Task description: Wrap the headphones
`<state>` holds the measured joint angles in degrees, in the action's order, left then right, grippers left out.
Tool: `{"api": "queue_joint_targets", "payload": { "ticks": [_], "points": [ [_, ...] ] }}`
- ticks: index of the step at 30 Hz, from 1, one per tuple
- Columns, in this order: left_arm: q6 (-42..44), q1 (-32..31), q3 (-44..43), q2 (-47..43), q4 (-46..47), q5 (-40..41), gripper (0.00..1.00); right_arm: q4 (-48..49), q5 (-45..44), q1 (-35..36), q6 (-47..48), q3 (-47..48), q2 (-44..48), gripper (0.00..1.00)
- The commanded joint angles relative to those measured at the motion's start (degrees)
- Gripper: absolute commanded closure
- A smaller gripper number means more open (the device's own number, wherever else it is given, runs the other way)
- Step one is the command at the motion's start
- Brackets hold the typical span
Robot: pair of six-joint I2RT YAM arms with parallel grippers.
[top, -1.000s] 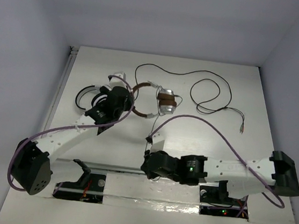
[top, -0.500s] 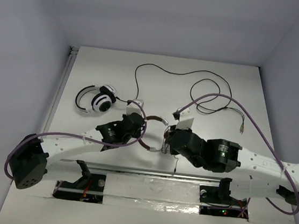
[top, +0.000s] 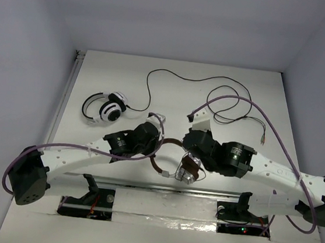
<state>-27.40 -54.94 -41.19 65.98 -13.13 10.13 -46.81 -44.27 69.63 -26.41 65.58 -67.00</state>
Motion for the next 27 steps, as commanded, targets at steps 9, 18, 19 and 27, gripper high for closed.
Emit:
{"api": "queue_joint_targets", "payload": {
  "ticks": [9,18,19,27],
  "points": [
    [4.8,-0.6,-2.5,-4.2,10.7,-21.6,1.0,8.9,-4.5,-4.7,3.8,-3.6,1.2,1.0],
    [2.9,2.6,-2.9,-10.6,11.1,-18.9,1.0,13.0,-4.3,-10.6,-10.2,-8.8,8.4,1.0],
    [2.6,3.2,-2.8,-11.1,12.0,-19.9,1.0,14.2,-4.0,-11.2,-11.4,-10.8,9.5,1.0],
    [2.3,4.3,-3.5,-12.4,16.8,-24.5,1.0,30.6,8.2,-12.4,-8.0,-21.6,17.9,0.87]
  ]
}}
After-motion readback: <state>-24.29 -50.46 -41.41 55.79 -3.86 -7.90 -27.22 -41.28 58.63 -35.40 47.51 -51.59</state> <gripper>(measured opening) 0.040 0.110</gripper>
